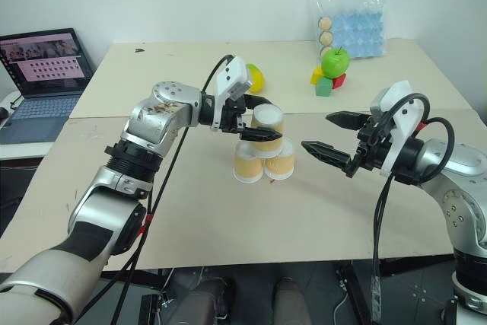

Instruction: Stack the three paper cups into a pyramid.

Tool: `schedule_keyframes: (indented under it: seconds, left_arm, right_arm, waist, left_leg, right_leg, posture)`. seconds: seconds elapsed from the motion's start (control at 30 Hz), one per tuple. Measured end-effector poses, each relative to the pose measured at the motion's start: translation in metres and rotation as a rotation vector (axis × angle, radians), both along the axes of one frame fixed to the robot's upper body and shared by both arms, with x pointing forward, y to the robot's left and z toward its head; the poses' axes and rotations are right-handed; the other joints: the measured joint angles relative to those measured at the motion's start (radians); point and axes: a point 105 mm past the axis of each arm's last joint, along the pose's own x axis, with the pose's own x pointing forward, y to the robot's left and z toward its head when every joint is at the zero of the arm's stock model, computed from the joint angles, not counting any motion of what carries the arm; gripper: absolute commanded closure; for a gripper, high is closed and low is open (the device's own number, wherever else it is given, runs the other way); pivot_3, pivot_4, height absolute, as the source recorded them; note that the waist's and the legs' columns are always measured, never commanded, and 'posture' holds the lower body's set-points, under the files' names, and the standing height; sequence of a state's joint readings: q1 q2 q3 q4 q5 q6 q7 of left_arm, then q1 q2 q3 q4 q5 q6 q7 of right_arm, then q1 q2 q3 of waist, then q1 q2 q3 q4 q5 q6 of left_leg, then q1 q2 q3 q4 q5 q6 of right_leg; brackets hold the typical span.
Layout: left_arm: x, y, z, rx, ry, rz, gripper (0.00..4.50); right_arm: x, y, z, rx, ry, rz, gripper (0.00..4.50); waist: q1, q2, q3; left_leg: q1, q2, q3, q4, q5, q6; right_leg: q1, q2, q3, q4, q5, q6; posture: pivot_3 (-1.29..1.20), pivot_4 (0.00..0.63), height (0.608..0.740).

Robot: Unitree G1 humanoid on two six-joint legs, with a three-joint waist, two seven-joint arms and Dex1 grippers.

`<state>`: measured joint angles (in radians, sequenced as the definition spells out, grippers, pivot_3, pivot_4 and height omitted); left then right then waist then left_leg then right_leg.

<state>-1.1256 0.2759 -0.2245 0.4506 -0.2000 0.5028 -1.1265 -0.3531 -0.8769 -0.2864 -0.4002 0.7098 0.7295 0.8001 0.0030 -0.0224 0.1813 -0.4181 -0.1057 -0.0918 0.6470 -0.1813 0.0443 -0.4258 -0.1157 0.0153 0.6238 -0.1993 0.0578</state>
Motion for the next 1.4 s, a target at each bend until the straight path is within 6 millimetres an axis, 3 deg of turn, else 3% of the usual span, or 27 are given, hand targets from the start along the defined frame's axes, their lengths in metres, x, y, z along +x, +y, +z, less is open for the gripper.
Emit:
schedule_keyframes:
  seconds: [0.3,0.93,1.4]
  left_arm:
    - [0.006,0.015,0.013,-0.043,0.021,0.052,0.05]
    - [0.007,0.013,0.013,-0.055,0.038,0.067,0.05]
    - [-0.01,0.0,0.02,-0.075,0.041,-0.02,0.05]
  right_arm:
    - [0.006,-0.001,0.002,-0.002,-0.002,-0.006,0.0]
    - [0.01,0.0,0.004,-0.01,-0.014,-0.001,0.0]
    - [0.01,0.0,0.005,-0.009,-0.02,-0.007,0.0]
  waist:
    - [-0.001,0.0,0.0]
    - [-0.001,0.0,0.0]
    - [-0.003,0.0,0.0]
  left_leg:
    - [0.0,0.0,0.0,0.0,0.0,0.0]
    - [0.0,0.0,0.0,0.0,0.0,0.0]
    - [0.0,0.0,0.0,0.0,0.0,0.0]
  right_leg:
    - [0.0,0.0,0.0,0.0,0.0,0.0]
    - [0.0,0.0,0.0,0.001,0.0,0.0]
    - [0.0,0.0,0.0,0.001,0.0,0.0]
  posture:
    - [0.0,0.15,0.74]
    - [0.0,0.15,0.74]
    - [0.0,0.15,0.74]
